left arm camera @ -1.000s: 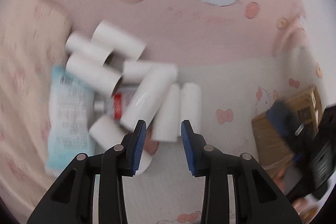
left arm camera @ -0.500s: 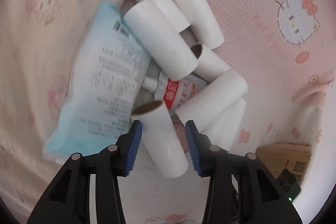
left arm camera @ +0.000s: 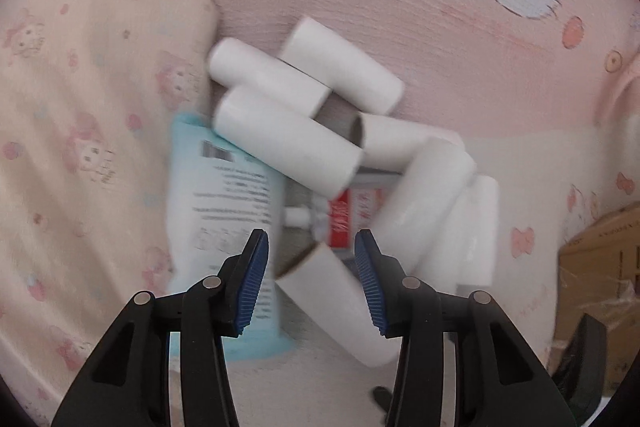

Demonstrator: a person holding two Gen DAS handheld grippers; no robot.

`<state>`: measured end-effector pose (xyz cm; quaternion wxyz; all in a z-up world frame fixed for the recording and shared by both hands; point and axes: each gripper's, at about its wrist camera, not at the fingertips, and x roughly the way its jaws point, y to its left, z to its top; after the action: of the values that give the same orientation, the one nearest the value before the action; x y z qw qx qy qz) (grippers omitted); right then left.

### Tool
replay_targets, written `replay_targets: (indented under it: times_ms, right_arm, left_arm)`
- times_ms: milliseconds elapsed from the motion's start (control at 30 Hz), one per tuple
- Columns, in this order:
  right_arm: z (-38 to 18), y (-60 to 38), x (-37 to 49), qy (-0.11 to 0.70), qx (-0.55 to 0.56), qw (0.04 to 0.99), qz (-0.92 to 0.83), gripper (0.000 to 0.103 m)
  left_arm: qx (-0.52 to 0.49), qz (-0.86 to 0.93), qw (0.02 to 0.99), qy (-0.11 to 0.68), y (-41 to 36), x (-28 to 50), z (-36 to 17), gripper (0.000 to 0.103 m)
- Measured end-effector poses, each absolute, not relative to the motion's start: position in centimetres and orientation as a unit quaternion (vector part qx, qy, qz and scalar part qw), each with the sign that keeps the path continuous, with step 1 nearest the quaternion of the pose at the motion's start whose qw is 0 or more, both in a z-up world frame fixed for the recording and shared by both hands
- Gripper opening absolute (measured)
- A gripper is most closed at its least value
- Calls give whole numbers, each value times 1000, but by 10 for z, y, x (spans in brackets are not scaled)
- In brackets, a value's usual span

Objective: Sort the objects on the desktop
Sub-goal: 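Move the left gripper toward the pile of white paper tubes, then position the left gripper around a lone white paper tube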

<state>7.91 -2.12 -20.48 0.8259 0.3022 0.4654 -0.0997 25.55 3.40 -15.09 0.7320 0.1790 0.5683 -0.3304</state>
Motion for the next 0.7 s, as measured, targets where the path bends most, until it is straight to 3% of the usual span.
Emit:
replay_targets:
  times_ms: [400,700]
  right_arm:
    - [-207,-5,77,463,279,837,-83,92]
    - [-213,-14,69,468,281,832,-101,90]
  left_arm:
    - [233,-367,685,585,38,243,-164,49]
    - [208,-403,643,618,32,227,-165,49]
